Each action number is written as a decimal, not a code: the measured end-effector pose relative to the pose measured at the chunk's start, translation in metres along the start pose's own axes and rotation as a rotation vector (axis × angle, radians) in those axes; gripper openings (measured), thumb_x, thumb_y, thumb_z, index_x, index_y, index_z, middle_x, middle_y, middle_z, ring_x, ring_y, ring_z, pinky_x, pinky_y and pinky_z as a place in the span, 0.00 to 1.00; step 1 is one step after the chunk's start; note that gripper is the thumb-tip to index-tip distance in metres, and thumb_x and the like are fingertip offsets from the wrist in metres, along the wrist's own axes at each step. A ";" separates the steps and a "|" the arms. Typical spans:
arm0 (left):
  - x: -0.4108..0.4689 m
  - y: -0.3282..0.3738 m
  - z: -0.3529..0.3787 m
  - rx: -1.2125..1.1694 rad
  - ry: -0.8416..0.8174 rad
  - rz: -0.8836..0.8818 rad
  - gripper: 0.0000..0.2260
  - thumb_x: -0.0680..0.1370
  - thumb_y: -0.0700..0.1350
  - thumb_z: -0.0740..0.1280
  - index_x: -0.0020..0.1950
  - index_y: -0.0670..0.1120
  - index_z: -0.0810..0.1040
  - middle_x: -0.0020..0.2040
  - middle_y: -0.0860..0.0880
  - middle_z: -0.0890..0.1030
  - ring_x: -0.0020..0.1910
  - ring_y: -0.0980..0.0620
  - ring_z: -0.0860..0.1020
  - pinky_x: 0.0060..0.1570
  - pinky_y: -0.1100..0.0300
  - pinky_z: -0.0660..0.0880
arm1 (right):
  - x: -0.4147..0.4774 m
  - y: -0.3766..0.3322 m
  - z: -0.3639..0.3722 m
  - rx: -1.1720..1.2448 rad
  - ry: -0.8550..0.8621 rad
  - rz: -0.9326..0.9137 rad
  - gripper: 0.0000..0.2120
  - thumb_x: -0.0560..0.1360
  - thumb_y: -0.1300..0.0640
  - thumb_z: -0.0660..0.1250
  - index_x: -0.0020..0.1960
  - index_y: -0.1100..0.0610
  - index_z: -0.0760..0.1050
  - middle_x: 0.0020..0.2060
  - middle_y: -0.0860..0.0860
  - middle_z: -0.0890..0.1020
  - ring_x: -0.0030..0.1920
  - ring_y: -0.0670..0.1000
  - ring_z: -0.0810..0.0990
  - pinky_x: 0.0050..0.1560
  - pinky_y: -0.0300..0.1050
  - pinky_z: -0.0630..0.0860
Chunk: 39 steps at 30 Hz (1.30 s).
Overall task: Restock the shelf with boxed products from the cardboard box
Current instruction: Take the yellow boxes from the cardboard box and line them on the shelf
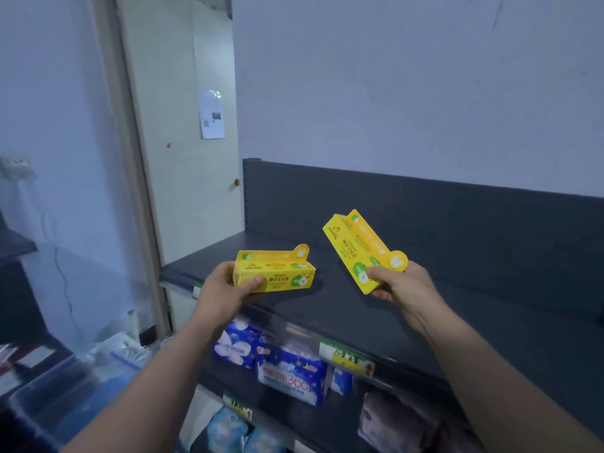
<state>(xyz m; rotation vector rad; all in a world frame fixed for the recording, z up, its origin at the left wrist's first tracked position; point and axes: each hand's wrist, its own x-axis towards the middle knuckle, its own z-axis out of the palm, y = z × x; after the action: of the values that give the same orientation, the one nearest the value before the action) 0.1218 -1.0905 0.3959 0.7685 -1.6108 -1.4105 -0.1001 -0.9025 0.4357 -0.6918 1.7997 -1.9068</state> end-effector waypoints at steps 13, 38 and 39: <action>0.164 -0.020 -0.006 0.247 -0.128 -0.025 0.12 0.73 0.39 0.73 0.54 0.42 0.75 0.46 0.49 0.82 0.45 0.51 0.80 0.54 0.56 0.75 | 0.123 0.012 0.050 -0.093 -0.069 0.048 0.11 0.70 0.63 0.74 0.51 0.62 0.78 0.45 0.55 0.85 0.45 0.54 0.85 0.45 0.46 0.81; 0.380 -0.089 0.003 0.685 -0.298 0.047 0.13 0.72 0.44 0.74 0.55 0.42 0.79 0.48 0.46 0.82 0.48 0.47 0.78 0.50 0.58 0.72 | 0.201 0.035 0.121 -0.116 -0.058 0.119 0.13 0.70 0.70 0.71 0.54 0.63 0.79 0.48 0.57 0.86 0.48 0.56 0.85 0.47 0.45 0.82; 0.380 -0.089 0.004 0.698 -0.304 0.057 0.13 0.72 0.44 0.74 0.54 0.42 0.79 0.47 0.48 0.81 0.47 0.48 0.78 0.49 0.58 0.71 | 0.203 0.037 0.124 -0.113 -0.056 0.119 0.14 0.70 0.70 0.71 0.55 0.63 0.79 0.48 0.57 0.85 0.48 0.55 0.85 0.45 0.43 0.82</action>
<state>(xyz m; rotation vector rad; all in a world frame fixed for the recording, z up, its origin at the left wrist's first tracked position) -0.0630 -1.4339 0.3829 0.9094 -2.3932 -0.9398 -0.1833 -1.1273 0.4169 -0.6544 1.8807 -1.7043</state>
